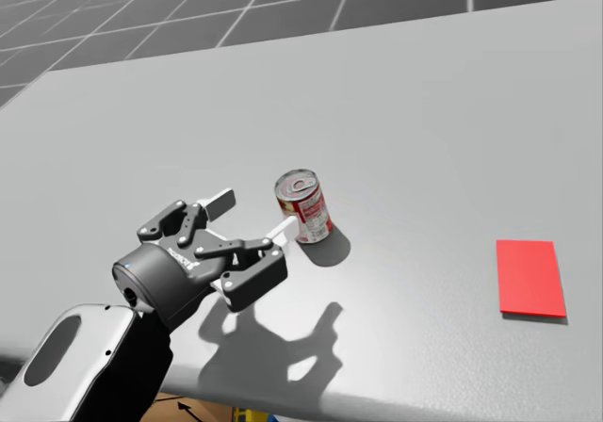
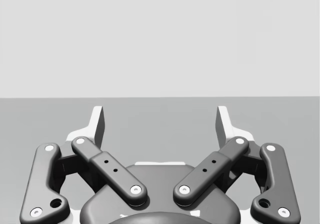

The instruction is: Look at the card. If it is red, pick the object on the left. If it is green, pick the object on the right.

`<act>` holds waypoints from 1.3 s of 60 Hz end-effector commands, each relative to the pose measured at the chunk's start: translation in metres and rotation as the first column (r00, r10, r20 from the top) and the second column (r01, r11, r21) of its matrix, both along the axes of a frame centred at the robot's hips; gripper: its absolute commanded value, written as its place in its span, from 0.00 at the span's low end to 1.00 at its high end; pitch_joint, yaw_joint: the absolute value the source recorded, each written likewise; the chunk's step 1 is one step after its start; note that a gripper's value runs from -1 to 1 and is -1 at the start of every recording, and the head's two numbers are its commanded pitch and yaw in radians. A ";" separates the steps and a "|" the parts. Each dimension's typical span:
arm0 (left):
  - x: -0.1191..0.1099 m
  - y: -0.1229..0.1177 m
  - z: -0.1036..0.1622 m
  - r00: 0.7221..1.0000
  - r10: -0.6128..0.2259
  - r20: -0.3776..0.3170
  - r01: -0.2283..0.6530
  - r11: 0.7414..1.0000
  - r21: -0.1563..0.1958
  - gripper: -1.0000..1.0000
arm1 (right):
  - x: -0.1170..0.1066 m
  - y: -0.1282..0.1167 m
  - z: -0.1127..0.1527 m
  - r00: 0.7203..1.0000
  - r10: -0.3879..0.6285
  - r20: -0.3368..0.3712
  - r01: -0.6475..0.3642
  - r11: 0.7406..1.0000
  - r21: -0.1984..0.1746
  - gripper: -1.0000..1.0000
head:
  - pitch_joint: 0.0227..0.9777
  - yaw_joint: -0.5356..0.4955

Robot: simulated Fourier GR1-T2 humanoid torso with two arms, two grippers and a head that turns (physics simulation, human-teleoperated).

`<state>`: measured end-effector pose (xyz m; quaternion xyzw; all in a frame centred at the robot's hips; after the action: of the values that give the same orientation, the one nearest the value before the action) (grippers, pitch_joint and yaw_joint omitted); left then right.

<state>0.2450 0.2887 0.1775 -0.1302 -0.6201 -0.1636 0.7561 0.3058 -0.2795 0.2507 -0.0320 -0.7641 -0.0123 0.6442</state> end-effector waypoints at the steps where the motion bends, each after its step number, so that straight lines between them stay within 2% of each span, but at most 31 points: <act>1: 0.004 -0.004 -0.023 0.999 -0.002 -0.051 0.004 1.000 0.026 0.00 | 0.000 -0.001 0.001 1.000 0.000 0.004 0.000 1.000 0.004 0.00 | 0.81 0.87; 17: 0.026 -0.018 -0.027 0.997 0.002 -0.075 0.002 0.999 0.050 0.00 | -0.001 -0.002 0.002 1.000 0.001 0.007 -0.001 1.000 0.007 0.00 | 0.81 0.86; 31: 0.049 -0.030 -0.030 0.995 0.014 -0.102 -0.009 0.999 0.046 0.00 | -0.001 -0.002 0.003 1.000 0.001 0.008 -0.001 1.000 0.009 0.00 | 0.81 0.85; 37: 0.058 -0.033 -0.032 0.992 0.024 -0.126 -0.021 0.999 0.026 0.00 | -0.002 -0.003 0.003 1.000 0.000 0.009 0.000 1.000 0.010 0.00 | 0.81 0.85; 48: 0.062 -0.037 -0.038 0.989 0.014 -0.151 -0.011 1.000 0.022 0.00 | -0.002 -0.003 0.003 1.000 -0.001 0.011 0.001 1.000 0.008 0.00 | 0.81 0.84; 50: 0.060 -0.037 -0.040 0.990 0.029 -0.137 -0.024 0.999 0.042 0.26 | -0.002 -0.003 0.003 1.000 -0.001 0.011 0.001 1.000 0.008 0.00 | 0.80 0.84; 51: 0.060 -0.037 -0.040 0.989 0.022 -0.144 -0.017 0.999 0.035 0.71 | -0.002 -0.003 0.003 1.000 -0.001 0.012 0.001 1.000 0.008 0.00 | 0.80 0.84; 52: 0.060 -0.037 -0.041 0.989 0.025 -0.146 -0.019 0.999 0.038 0.91 | -0.002 -0.003 0.003 1.000 0.000 0.012 0.000 1.000 0.008 0.00 | 0.80 0.84; 53: 0.060 -0.037 -0.042 0.989 0.020 -0.149 -0.014 0.999 0.037 0.98 | -0.002 -0.004 0.003 1.000 0.000 0.012 0.000 1.000 0.008 0.00 | 0.80 0.84; 68: 0.057 -0.038 -0.046 0.987 0.007 -0.162 0.002 0.998 0.056 1.00 | -0.002 -0.004 0.004 1.000 -0.001 0.012 0.001 1.000 0.010 0.00 | 0.74 0.85; 78: 0.056 -0.039 -0.049 0.986 -0.002 -0.164 0.014 0.998 0.068 1.00 | -0.002 -0.004 0.004 1.000 -0.002 0.010 0.002 1.000 0.012 0.00 | 0.56 0.85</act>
<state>0.3089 0.2520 0.1450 -0.0940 -0.5781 -0.1416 0.7981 0.3036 -0.2831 0.2546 -0.0290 -0.7675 -0.0171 0.6401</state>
